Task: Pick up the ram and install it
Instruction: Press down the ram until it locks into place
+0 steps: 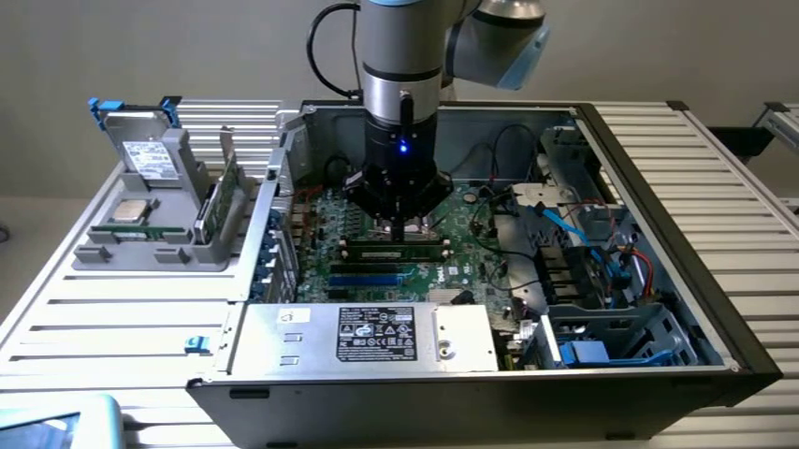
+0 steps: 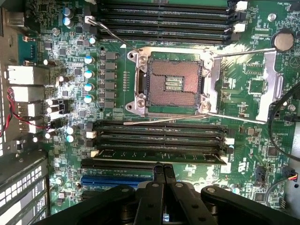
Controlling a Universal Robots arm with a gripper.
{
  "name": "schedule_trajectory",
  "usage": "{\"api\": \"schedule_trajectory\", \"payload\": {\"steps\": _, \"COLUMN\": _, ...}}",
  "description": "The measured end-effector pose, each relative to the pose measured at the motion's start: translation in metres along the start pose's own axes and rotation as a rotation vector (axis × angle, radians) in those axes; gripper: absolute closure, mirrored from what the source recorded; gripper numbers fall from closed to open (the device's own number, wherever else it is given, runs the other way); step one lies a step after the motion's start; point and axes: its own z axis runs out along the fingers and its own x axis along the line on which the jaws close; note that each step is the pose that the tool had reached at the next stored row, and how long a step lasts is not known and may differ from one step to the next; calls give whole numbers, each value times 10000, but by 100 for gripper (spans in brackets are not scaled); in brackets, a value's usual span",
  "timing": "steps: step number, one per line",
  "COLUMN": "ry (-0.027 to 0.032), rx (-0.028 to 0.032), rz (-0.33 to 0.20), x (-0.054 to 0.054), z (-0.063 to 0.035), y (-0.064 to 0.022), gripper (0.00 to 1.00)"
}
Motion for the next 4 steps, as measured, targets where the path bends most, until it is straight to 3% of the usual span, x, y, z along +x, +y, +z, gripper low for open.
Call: {"api": "schedule_trajectory", "payload": {"steps": 4, "ry": 0, "rx": -1, "rz": 1, "x": 0, "z": 0, "y": 0, "gripper": 89}}
